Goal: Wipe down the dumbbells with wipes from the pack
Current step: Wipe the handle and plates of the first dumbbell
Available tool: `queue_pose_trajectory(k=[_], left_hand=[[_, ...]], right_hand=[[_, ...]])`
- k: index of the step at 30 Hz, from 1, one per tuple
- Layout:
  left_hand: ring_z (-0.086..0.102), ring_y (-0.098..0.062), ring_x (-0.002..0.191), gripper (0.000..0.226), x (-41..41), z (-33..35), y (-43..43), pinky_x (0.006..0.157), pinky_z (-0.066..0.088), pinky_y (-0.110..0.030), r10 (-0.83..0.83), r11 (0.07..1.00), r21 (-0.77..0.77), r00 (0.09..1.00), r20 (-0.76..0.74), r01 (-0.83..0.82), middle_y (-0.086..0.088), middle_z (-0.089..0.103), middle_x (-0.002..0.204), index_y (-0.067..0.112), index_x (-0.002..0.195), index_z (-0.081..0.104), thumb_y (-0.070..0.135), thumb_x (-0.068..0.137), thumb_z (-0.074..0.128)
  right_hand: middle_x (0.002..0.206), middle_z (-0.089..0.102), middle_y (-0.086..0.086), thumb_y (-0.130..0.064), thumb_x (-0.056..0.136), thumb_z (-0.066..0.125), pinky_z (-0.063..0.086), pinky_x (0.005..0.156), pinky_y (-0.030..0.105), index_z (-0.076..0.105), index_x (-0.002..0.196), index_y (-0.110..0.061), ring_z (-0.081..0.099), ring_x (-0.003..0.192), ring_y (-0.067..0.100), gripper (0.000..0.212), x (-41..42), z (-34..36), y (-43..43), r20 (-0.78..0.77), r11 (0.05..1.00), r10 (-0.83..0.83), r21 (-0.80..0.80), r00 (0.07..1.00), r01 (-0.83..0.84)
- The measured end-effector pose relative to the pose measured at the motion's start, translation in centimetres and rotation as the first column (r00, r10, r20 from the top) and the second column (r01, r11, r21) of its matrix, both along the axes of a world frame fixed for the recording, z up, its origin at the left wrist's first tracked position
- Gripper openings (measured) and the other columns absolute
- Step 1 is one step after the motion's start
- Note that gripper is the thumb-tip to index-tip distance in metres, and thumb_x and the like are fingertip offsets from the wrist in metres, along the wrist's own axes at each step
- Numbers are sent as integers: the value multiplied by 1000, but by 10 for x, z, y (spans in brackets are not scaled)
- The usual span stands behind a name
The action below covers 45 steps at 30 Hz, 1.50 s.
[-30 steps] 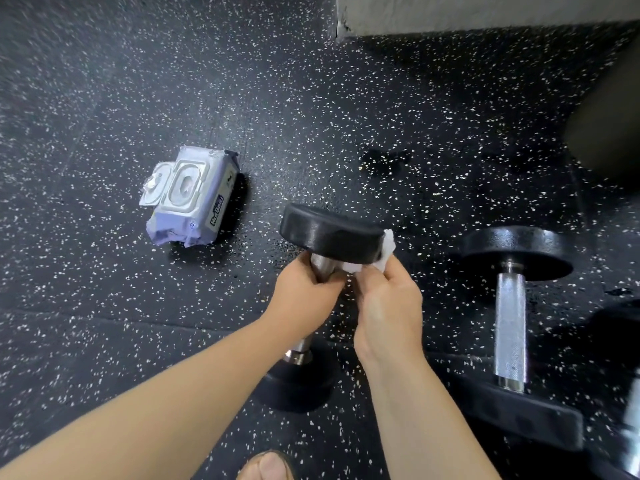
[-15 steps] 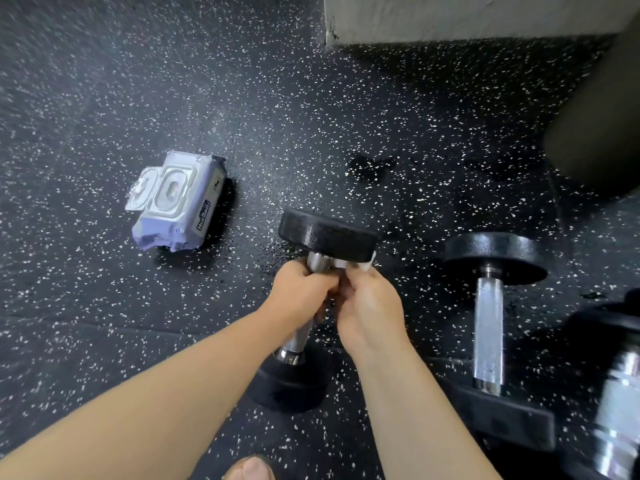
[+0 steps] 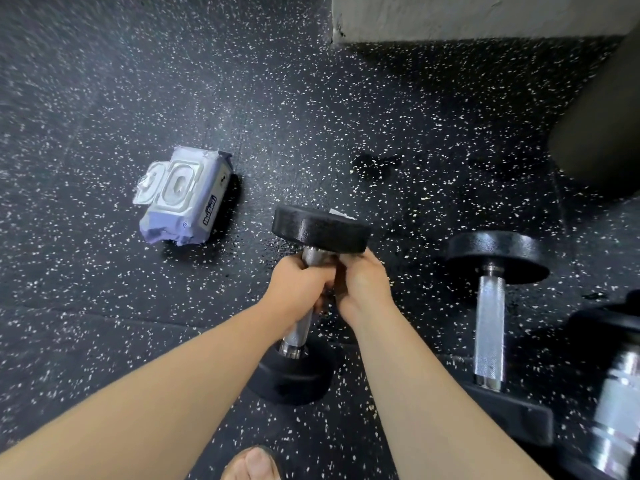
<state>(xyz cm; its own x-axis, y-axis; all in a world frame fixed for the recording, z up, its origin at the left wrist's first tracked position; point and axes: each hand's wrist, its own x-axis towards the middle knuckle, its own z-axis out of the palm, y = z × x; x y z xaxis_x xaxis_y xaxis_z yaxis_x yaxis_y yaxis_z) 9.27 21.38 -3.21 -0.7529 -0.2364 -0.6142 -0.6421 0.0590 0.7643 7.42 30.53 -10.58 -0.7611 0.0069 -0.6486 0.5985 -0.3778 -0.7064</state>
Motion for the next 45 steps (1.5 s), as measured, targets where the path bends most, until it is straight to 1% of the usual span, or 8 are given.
queue_pose_trajectory(k=[5,10,15,19,23,29,37,45], left_hand=[[34,-18,40,29,-1,-1,-7,48,32,-29,-10,999,41,1000,20,9,-2,39,41,10,48,44,-4,72,53],[33,-17,41,25,-3,0,-5,48,32,-28,33,997,72,998,57,-37,-4,38,47,8,56,44,-7,76,50],[38,-19,40,12,-3,-2,-5,45,35,-25,41,999,-3,999,15,-41,-9,44,50,7,56,48,10,63,57],[50,-15,58,22,-1,3,-3,55,44,-28,53,998,-28,997,-47,-55,-8,59,63,8,62,61,30,63,63],[45,-22,46,8,2,5,-3,47,37,-26,80,997,9,995,-56,-80,-14,50,53,11,50,55,15,56,57],[32,-18,38,20,4,1,-14,46,31,-27,142,988,62,990,-6,-141,-6,36,41,11,47,44,7,61,57],[45,-22,47,14,2,4,-15,50,39,-29,115,993,20,993,-26,-114,-15,50,56,5,63,53,18,59,56],[44,-8,43,37,3,3,-16,43,37,-17,145,989,30,988,-44,-144,4,51,42,12,45,54,10,79,68]], right_hand=[[95,72,4,3,92,49,54,86,27,73,93,-15,65,89,13,30,22,79,18,-111,998,-30,53,993,36],[99,69,-5,-4,93,44,54,89,45,62,121,-31,65,88,14,42,26,88,28,-173,871,62,491,983,31],[117,67,-2,-5,95,43,44,89,29,56,134,-29,62,99,19,48,28,113,10,-314,618,242,780,918,103],[149,44,1,-20,100,43,30,95,13,44,144,-23,47,130,17,44,39,116,-20,-316,670,307,742,898,32],[120,68,2,-20,101,42,44,100,32,56,136,-20,62,109,18,38,25,104,-16,-274,814,77,572,959,98],[94,70,12,-10,100,43,48,90,37,68,99,-5,63,87,23,25,-15,87,-10,37,996,-36,-82,999,39],[137,56,-11,-11,100,41,39,109,26,54,136,-22,53,125,6,40,19,100,-32,-339,942,11,318,941,103],[147,43,0,-8,99,39,27,112,12,47,141,-10,39,136,8,43,40,91,-42,-589,729,241,635,771,257]])
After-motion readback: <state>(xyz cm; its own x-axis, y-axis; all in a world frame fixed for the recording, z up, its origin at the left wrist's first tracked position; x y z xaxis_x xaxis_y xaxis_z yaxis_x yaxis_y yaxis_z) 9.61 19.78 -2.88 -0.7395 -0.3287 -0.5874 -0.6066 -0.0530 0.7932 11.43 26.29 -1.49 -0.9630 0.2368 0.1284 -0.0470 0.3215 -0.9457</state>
